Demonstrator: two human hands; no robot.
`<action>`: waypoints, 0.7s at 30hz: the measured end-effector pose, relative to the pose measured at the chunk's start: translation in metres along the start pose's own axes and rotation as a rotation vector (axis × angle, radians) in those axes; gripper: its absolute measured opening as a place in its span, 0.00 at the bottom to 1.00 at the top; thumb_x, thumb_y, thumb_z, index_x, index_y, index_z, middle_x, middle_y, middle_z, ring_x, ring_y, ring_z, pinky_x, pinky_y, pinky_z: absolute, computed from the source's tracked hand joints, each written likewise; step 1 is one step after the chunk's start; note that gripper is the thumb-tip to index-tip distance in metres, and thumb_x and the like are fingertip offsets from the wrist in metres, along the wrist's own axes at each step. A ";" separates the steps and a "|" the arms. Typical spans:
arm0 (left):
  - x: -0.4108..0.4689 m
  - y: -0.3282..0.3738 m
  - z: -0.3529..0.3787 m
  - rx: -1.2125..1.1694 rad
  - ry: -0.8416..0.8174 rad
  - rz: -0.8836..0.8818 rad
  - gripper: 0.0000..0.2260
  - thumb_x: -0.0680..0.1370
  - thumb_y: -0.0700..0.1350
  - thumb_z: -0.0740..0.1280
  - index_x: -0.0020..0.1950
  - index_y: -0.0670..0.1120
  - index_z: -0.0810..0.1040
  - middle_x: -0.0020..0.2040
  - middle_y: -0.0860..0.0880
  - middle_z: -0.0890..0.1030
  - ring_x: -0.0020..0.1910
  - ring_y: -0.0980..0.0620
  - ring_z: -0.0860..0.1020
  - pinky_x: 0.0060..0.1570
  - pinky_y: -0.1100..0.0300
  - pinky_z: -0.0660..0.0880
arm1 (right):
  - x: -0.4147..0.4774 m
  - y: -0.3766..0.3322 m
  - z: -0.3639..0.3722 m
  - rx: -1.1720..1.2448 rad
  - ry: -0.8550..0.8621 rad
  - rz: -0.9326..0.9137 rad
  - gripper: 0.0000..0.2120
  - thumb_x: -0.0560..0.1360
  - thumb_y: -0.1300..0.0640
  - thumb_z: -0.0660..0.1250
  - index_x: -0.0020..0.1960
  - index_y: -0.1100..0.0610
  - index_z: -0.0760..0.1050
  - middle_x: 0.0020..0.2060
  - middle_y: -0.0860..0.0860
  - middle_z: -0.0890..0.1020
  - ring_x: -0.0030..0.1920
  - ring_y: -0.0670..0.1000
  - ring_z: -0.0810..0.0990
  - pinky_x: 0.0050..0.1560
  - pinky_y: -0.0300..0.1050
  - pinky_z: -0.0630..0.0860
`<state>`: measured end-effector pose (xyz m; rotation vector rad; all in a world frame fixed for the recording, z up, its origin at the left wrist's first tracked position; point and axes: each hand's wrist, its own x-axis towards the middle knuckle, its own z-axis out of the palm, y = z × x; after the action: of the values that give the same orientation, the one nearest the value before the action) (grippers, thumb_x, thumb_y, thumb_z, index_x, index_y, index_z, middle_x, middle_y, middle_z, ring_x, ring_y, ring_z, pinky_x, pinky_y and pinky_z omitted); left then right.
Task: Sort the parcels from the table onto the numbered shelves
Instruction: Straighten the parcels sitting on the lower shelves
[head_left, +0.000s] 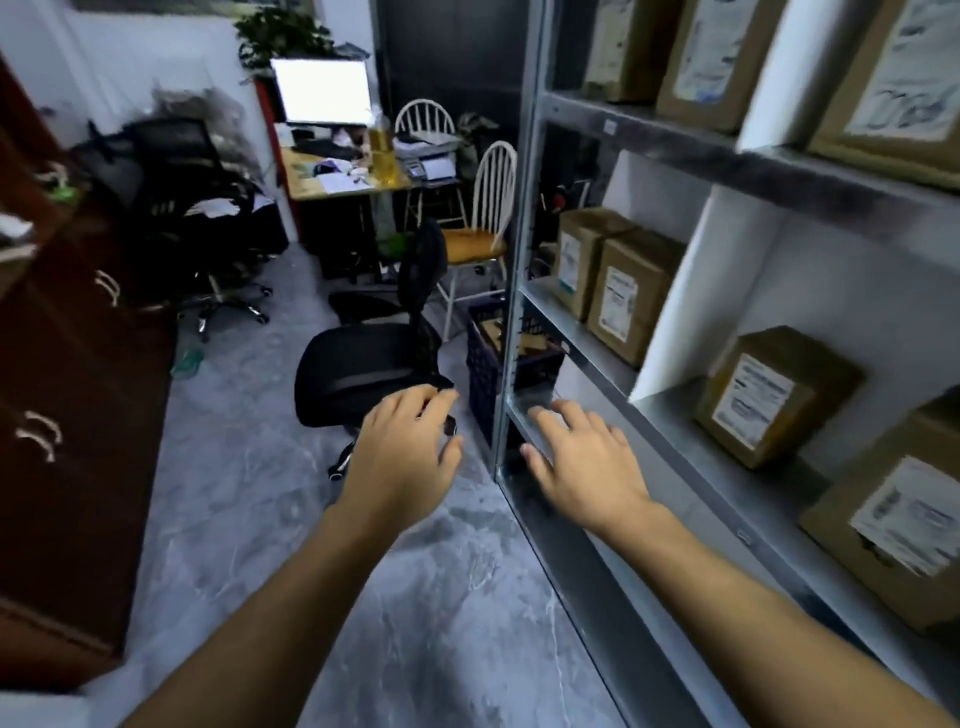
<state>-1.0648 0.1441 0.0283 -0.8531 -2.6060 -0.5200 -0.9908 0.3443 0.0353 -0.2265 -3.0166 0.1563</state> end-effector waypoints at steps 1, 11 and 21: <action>0.011 -0.009 0.002 -0.016 0.014 -0.005 0.20 0.75 0.49 0.65 0.66 0.43 0.75 0.59 0.45 0.78 0.58 0.42 0.76 0.55 0.48 0.75 | 0.016 -0.002 0.002 0.004 -0.002 0.004 0.22 0.82 0.42 0.54 0.74 0.49 0.64 0.70 0.51 0.68 0.69 0.56 0.69 0.66 0.54 0.67; 0.163 -0.104 0.040 -0.095 -0.045 0.082 0.22 0.78 0.51 0.65 0.71 0.49 0.71 0.66 0.50 0.74 0.64 0.47 0.71 0.63 0.52 0.68 | 0.175 -0.009 0.014 0.110 0.076 0.210 0.23 0.82 0.43 0.56 0.74 0.49 0.66 0.72 0.51 0.69 0.71 0.57 0.69 0.67 0.55 0.70; 0.323 -0.107 0.087 -0.203 -0.148 0.285 0.23 0.80 0.53 0.61 0.75 0.51 0.65 0.70 0.51 0.68 0.69 0.48 0.65 0.70 0.51 0.64 | 0.252 0.037 -0.012 0.070 0.238 0.478 0.22 0.80 0.44 0.61 0.71 0.51 0.69 0.66 0.52 0.74 0.64 0.59 0.75 0.61 0.57 0.74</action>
<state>-1.3937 0.2598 0.0671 -1.3510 -2.5273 -0.6689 -1.2312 0.4208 0.0697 -0.8866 -2.6617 0.2532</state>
